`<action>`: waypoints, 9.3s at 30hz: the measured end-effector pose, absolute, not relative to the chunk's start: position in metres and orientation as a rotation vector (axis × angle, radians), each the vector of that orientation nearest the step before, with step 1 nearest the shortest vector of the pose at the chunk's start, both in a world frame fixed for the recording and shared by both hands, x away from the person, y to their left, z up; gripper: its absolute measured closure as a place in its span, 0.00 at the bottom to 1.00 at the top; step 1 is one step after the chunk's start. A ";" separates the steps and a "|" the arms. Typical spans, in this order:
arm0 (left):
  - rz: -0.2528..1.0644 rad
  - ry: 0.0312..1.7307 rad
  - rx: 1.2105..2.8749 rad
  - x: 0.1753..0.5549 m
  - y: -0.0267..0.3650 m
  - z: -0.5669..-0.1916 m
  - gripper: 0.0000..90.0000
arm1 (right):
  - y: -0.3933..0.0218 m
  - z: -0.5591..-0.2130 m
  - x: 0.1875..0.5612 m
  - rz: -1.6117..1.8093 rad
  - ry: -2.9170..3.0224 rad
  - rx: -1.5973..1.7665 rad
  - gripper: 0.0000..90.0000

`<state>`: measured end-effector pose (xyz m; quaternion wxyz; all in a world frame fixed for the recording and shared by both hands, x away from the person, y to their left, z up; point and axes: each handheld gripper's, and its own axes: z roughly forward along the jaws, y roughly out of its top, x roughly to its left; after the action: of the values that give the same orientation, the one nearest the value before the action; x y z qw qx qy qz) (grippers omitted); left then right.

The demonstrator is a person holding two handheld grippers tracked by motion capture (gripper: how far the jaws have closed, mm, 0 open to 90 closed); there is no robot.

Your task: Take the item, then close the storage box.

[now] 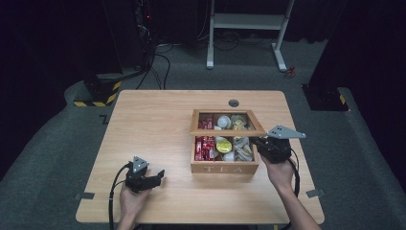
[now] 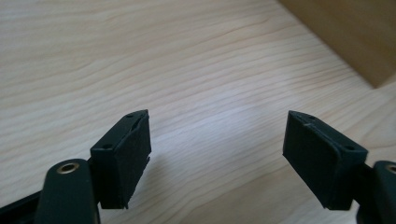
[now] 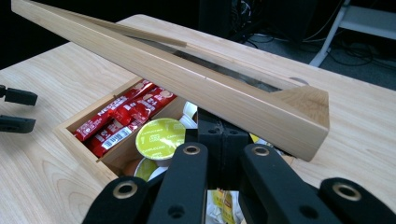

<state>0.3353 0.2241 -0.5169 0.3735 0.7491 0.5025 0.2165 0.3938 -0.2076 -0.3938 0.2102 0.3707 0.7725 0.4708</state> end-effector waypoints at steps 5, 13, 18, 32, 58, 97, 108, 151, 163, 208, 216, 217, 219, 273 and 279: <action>0.506 1.192 1.909 0.335 0.209 -0.501 0.28 | -0.209 -0.391 0.399 1.320 2.158 1.033 1.00; 0.455 1.099 1.878 0.341 0.190 -0.486 0.31 | -0.210 -0.390 0.401 1.336 2.157 1.045 1.00; 0.438 1.054 1.864 0.344 0.179 -0.478 0.29 | -0.210 -0.389 0.402 1.343 2.152 1.052 1.00; 0.448 0.928 1.883 0.352 0.145 -0.464 0.31 | -0.210 -0.386 0.406 1.365 2.142 1.058 1.00; 0.430 0.813 1.976 0.381 0.082 -0.451 0.35 | -0.210 -0.381 0.415 1.384 2.146 1.064 1.00; 0.428 0.883 2.066 0.422 0.022 -0.459 0.29 | -0.209 -0.375 0.431 1.393 2.135 1.108 1.00; 0.435 0.898 2.101 0.426 0.016 -0.460 0.31 | -0.209 -0.375 0.431 1.395 2.135 1.118 1.00; 0.432 0.869 2.031 0.414 0.041 -0.444 0.43 | -0.209 -0.376 0.431 1.413 2.137 1.125 1.00; 0.406 0.867 2.002 0.406 0.055 -0.441 0.43 | -0.208 -0.377 0.431 1.416 2.135 1.124 1.00; 0.450 1.020 1.871 0.384 0.148 -0.433 0.43 | -0.204 -0.378 0.432 1.417 2.145 1.140 1.00; 0.473 1.052 1.862 0.381 0.166 -0.435 0.43 | -0.204 -0.377 0.432 1.405 2.147 1.135 0.99; 0.479 1.057 1.864 0.381 0.169 -0.436 0.43 | -0.204 -0.377 0.432 1.405 2.146 1.135 0.99; 0.479 1.071 1.864 0.381 0.174 -0.438 0.43 | -0.204 -0.377 0.432 1.407 2.146 1.137 1.00; 0.553 1.251 1.976 0.391 0.193 -0.505 0.42 | -0.204 -0.378 0.432 1.444 2.144 1.139 0.99; 0.544 1.253 1.985 0.392 0.191 -0.507 0.41 | -0.204 -0.378 0.432 1.447 2.147 1.138 0.98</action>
<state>0.3923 0.1915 -0.5072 0.3579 0.7693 0.4854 0.2110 0.4321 -0.2042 -0.3776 0.1563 0.3974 0.7499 0.5053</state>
